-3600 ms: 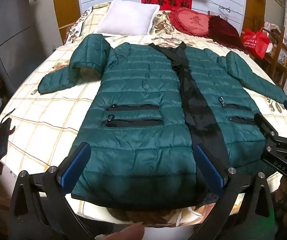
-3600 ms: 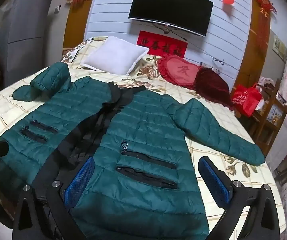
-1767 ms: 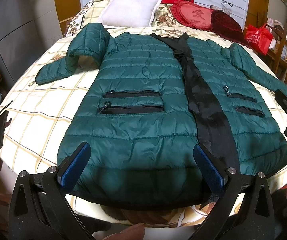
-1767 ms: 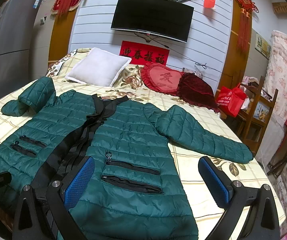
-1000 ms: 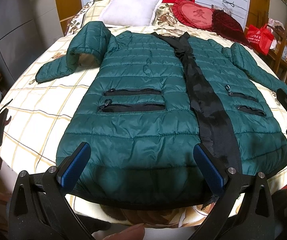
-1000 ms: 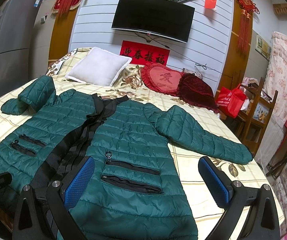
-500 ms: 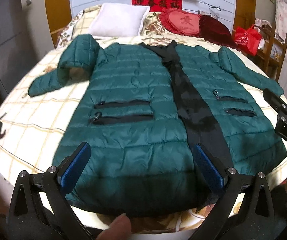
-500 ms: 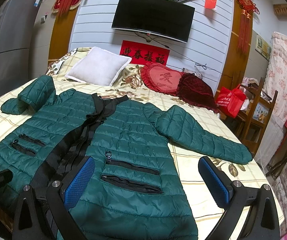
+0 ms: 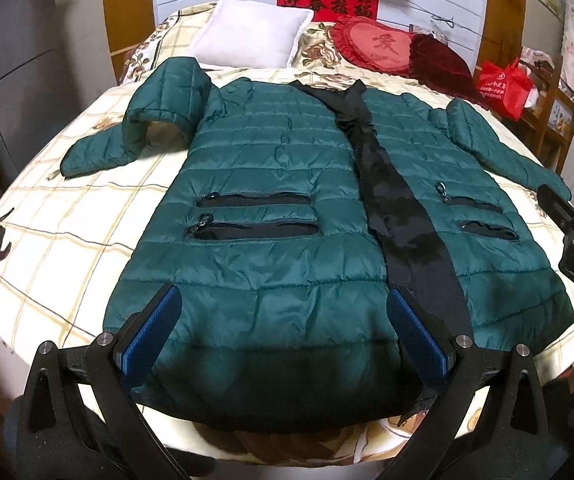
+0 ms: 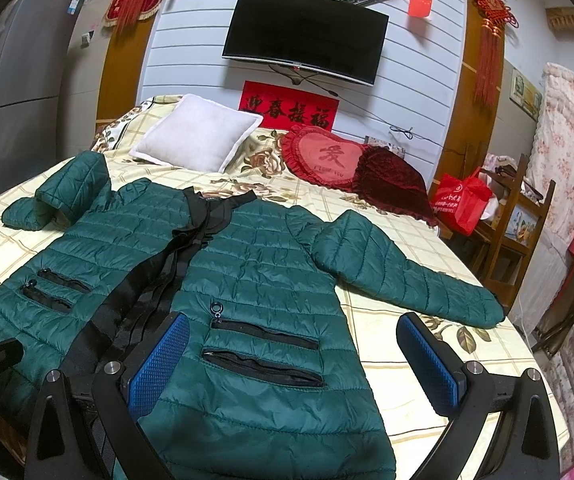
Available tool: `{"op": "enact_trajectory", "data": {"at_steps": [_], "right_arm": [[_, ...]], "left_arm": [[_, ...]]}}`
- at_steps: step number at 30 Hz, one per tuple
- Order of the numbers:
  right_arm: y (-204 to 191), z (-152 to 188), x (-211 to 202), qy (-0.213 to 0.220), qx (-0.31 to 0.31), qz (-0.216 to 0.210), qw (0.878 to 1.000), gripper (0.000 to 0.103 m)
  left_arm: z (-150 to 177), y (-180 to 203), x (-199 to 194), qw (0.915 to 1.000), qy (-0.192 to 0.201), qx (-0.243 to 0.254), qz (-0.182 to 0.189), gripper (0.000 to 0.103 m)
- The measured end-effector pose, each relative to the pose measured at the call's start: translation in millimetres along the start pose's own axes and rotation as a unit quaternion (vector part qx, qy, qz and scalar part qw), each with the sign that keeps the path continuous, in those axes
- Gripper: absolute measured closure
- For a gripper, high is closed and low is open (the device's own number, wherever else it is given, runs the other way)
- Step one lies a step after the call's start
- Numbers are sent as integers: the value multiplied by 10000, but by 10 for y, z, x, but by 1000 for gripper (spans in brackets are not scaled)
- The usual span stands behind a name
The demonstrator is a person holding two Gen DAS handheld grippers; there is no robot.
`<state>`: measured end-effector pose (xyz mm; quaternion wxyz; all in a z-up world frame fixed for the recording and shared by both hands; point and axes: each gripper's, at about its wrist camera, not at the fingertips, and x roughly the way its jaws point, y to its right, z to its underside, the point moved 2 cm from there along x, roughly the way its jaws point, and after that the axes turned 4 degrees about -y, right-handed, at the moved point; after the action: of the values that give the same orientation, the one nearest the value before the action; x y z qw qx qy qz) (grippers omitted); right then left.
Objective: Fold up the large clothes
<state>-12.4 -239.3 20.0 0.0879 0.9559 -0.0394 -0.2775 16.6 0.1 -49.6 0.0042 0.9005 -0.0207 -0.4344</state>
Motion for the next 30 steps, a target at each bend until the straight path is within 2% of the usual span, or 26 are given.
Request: {"op": "enact_trajectory", "data": {"at_steps": [15,30], "right_arm": [[21,4,1,-5,-23,13,10000,0],[20,17,13,-36,-36,59,10000,0]], "left_arm": [[22,2,48,9997,-54,50,-249,0],[27,-44,86,9997,-179,-106,-150,0]]}}
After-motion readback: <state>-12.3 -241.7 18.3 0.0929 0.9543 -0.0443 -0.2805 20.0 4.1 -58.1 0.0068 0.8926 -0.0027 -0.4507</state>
